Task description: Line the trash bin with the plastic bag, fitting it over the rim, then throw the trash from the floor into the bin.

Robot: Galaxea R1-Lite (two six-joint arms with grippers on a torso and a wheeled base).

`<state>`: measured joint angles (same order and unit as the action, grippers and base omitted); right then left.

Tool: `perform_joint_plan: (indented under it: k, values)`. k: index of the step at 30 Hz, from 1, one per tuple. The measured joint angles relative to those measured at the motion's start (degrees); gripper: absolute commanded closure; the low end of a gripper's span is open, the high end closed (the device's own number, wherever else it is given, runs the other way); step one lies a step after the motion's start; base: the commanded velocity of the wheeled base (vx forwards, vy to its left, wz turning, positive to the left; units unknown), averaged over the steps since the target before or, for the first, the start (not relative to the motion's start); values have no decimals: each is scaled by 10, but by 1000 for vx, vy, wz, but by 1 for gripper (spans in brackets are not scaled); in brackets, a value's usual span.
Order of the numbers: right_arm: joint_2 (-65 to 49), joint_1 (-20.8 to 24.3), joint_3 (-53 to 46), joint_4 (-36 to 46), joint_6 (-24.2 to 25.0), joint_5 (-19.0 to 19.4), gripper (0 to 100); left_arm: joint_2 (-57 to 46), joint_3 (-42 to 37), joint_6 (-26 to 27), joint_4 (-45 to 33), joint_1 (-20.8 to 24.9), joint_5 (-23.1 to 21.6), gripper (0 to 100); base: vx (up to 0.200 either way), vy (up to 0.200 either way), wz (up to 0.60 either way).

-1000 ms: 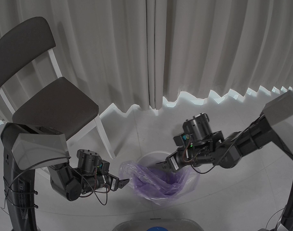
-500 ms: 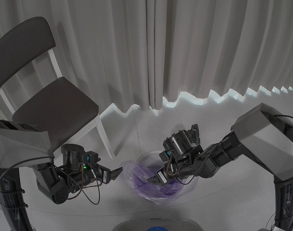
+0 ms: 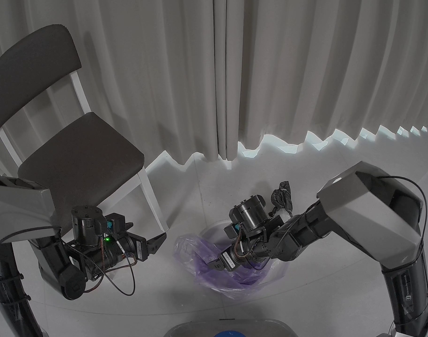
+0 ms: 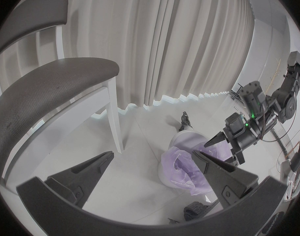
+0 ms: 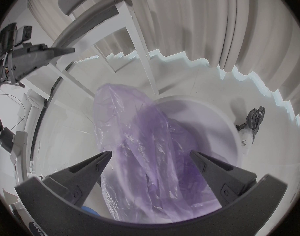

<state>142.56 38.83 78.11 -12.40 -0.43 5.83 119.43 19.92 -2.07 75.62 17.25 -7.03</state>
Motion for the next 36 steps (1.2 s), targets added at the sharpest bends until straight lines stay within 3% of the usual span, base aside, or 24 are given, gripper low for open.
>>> perform_joint_plan:
  k: [11, 12, 25, 36]
  values:
    - [39, 9, 27, -1, -2, -1, 0, 1, -3, 0, 16, -3, 0, 0, 0, 0, 0]
    - [42, 9, 27, -2, -3, -1, 100, 1, -3, 0, 19, -3, 0, 0, 0, 0, 0]
    - [55, 5, 47, 6, -5, -1, 100, 2, -10, 0, 28, -3, 0, 0, 0, 0, 0]
    - [43, -4, 112, 88, -25, -2, 100, 3, -16, 1, 41, -4, 0, 0, 0, 0, 0]
